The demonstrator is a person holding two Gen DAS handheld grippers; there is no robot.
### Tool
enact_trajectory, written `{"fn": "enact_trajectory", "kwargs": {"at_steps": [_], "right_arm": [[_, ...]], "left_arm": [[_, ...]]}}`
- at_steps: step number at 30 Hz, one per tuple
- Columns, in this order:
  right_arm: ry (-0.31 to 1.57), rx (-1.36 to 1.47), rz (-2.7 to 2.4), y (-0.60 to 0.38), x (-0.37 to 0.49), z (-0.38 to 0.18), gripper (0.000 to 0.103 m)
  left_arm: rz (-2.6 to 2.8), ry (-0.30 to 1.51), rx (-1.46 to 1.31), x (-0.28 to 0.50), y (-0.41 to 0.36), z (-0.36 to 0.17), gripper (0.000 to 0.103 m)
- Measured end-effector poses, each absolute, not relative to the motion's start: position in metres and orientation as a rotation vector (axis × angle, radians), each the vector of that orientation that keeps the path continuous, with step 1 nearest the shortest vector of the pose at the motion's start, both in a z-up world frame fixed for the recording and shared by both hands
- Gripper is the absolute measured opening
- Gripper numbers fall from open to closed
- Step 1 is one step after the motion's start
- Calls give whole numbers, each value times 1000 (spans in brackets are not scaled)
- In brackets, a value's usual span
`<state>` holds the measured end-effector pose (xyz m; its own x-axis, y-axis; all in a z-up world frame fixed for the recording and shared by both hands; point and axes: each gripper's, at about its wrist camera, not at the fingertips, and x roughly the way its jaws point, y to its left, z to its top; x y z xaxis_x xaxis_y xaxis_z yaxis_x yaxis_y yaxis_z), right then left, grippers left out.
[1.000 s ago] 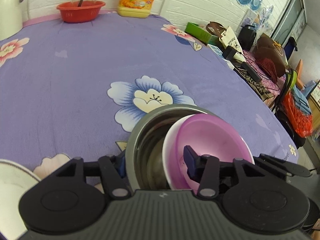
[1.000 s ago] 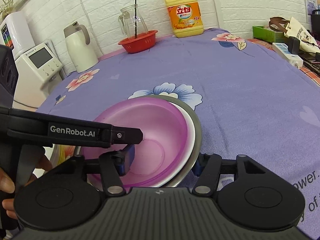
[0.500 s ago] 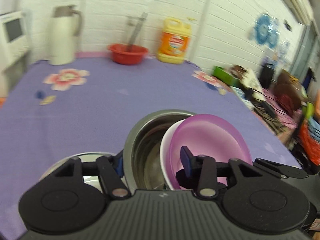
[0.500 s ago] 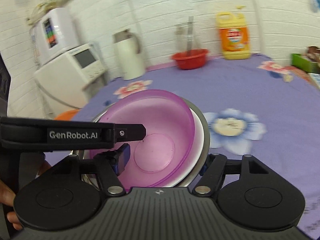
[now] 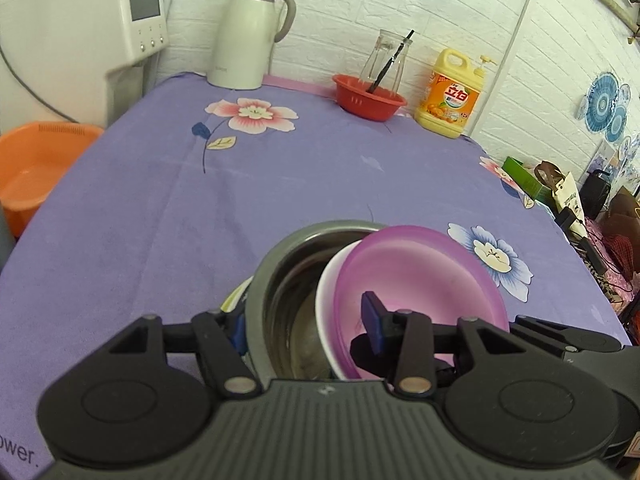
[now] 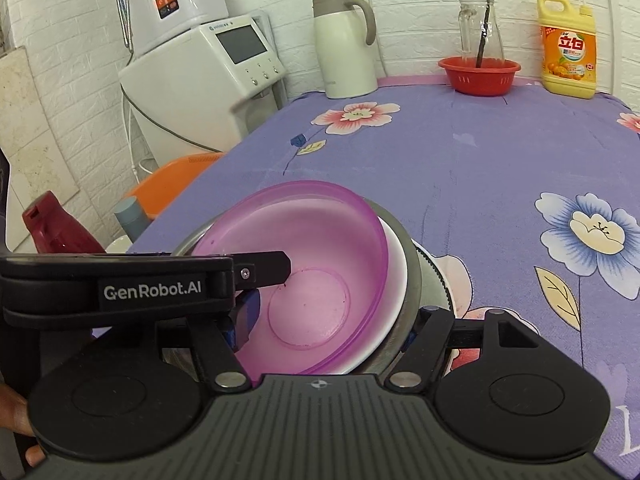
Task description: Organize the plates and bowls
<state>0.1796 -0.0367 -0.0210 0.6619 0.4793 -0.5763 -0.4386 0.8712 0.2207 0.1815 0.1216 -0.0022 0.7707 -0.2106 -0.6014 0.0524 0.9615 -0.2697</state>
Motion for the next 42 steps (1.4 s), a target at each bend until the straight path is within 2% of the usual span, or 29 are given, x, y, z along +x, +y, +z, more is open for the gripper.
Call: {"fn": "enact_trajectory", "kwargs": {"at_steps": [6, 8, 10, 12, 14, 15, 16, 24, 38, 42], "right_arm": [[694, 49, 489, -34, 182, -26, 103], [692, 44, 479, -33, 183, -27, 103], [683, 30, 457, -32, 183, -27, 103], [651, 25, 451, -32, 179, -24, 103], [596, 22, 439, -32, 174, -18, 103], [567, 20, 436, -33, 172, -14, 103], [546, 23, 431, -35, 170, -11, 103], [526, 62, 385, -57, 164, -3, 103], [468, 98, 273, -96, 100, -22, 103], [463, 115, 237, -108, 84, -31, 103]], "left_arm": [[-173, 667, -274, 184, 125, -15, 43], [-180, 657, -275, 186, 125, -18, 47], [-188, 639, -283, 185, 125, -17, 71], [-171, 584, -282, 179, 125, -11, 83], [-151, 550, -273, 177, 126, -5, 84], [-140, 545, -283, 177, 128, -2, 97], [-122, 535, -299, 176, 131, 0, 102], [-67, 462, -310, 157, 135, 19, 102], [-67, 231, -343, 59, 82, 25, 102], [-24, 273, -288, 46, 70, 18, 102]]}}
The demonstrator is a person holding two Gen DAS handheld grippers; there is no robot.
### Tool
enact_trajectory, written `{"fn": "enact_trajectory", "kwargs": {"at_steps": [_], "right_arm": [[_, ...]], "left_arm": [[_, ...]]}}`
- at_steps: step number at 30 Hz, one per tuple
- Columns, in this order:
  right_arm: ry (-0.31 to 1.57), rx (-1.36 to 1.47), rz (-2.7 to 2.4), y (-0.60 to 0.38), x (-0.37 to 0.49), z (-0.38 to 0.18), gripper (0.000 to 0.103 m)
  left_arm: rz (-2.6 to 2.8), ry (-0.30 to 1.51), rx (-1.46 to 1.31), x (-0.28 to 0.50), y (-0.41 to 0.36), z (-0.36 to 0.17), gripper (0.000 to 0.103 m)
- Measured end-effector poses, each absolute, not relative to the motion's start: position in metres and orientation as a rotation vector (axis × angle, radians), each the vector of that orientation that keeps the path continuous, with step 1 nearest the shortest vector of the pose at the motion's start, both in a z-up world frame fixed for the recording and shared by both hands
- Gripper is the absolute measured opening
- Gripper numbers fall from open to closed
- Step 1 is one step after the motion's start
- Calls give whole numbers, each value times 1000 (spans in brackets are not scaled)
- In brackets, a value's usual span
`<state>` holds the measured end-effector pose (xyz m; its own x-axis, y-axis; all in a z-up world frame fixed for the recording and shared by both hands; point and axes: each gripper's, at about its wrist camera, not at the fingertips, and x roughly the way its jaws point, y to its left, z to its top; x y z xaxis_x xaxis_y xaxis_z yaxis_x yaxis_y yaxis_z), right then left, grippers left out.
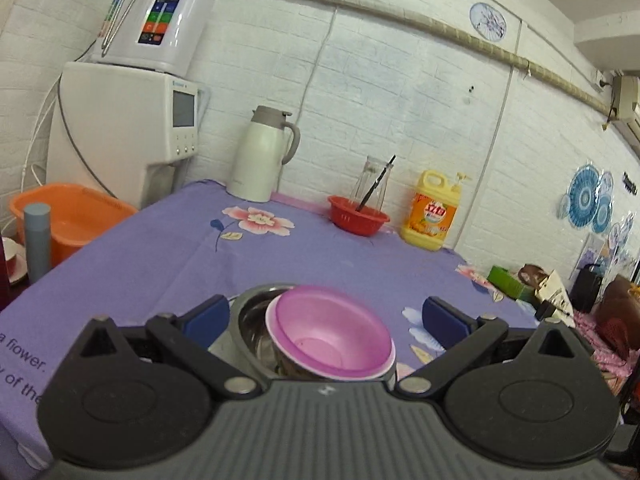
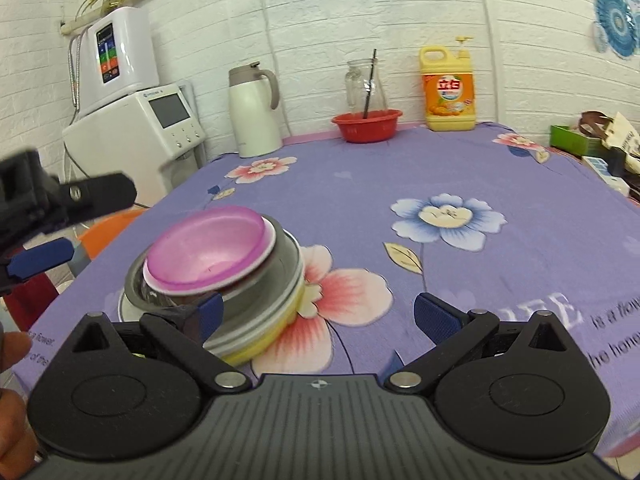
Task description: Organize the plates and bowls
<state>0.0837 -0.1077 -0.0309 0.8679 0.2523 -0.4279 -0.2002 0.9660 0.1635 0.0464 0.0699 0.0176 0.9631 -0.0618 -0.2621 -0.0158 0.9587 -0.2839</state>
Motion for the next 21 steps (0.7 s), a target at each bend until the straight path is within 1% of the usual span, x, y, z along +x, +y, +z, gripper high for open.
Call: {"fn": "enact_trajectory", "kwargs": {"at_steps": [8, 13, 21], "right_arm": [[434, 100, 240, -113, 47, -40, 103], [467, 89, 207, -116, 25, -54, 103], [533, 126, 144, -143, 7, -63, 103]], "left_arm": [[6, 324, -252, 12, 63, 4, 102], [-13, 338, -216, -11, 52, -7, 102], [31, 383, -114, -7, 30, -14, 102]]}}
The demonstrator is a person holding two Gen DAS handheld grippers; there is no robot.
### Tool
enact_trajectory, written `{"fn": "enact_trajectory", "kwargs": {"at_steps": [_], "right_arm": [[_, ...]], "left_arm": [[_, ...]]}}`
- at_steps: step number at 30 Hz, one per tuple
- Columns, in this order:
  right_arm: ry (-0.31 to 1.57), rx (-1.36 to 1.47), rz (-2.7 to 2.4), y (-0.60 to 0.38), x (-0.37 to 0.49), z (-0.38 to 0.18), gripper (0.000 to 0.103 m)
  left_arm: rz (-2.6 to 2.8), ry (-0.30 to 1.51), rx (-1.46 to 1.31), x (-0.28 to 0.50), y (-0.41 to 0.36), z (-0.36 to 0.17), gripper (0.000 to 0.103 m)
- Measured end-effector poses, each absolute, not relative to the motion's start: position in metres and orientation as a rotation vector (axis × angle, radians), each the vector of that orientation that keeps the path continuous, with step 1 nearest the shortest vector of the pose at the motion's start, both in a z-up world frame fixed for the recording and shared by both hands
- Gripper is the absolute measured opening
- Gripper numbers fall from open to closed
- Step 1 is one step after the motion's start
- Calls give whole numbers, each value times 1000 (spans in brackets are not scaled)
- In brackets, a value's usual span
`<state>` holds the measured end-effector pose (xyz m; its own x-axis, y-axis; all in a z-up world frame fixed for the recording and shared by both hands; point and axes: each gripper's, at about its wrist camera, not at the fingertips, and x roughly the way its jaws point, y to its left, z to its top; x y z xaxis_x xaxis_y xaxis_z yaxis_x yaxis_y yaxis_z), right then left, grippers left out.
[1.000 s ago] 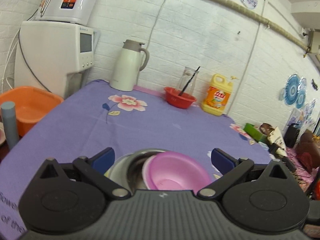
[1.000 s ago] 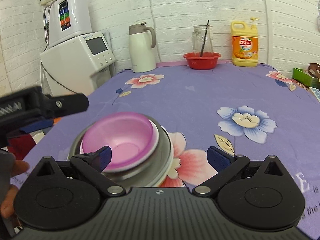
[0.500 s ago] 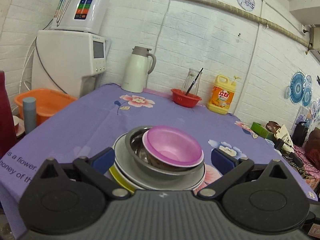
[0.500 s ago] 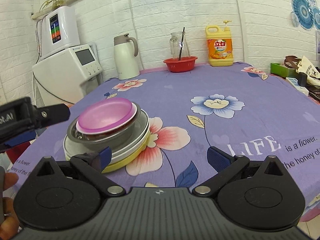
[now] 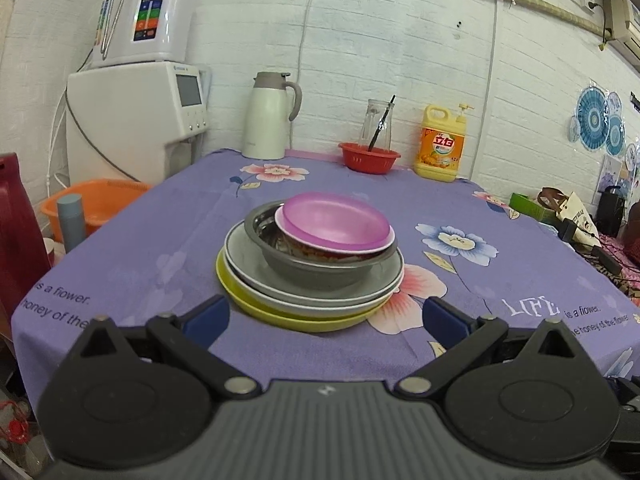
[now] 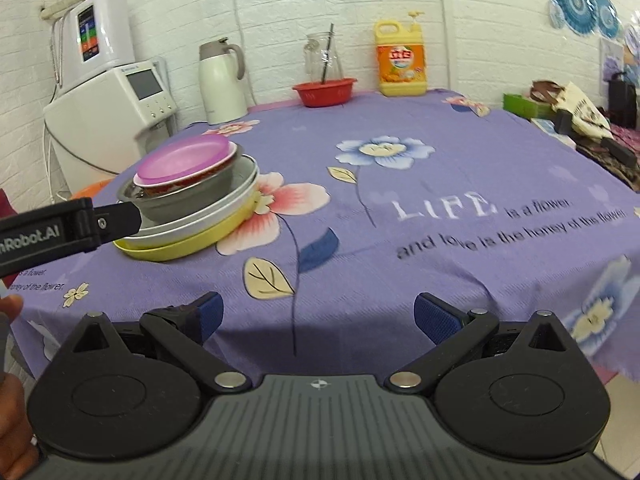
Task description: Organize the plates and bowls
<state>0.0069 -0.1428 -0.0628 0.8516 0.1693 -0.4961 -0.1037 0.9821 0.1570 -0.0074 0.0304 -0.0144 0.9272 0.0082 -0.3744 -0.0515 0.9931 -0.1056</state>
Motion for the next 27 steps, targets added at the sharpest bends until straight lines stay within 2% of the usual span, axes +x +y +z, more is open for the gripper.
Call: {"fn": "enact_trajectory", "kwargs": {"at_steps": [11, 27], "right_arm": [[464, 133, 163, -147, -13, -50, 103], [503, 140, 151, -149, -7, -58, 103]], "left_arm": [[19, 386, -63, -9, 22, -14, 102], [-10, 406, -62, -8, 17, -19, 102]]}}
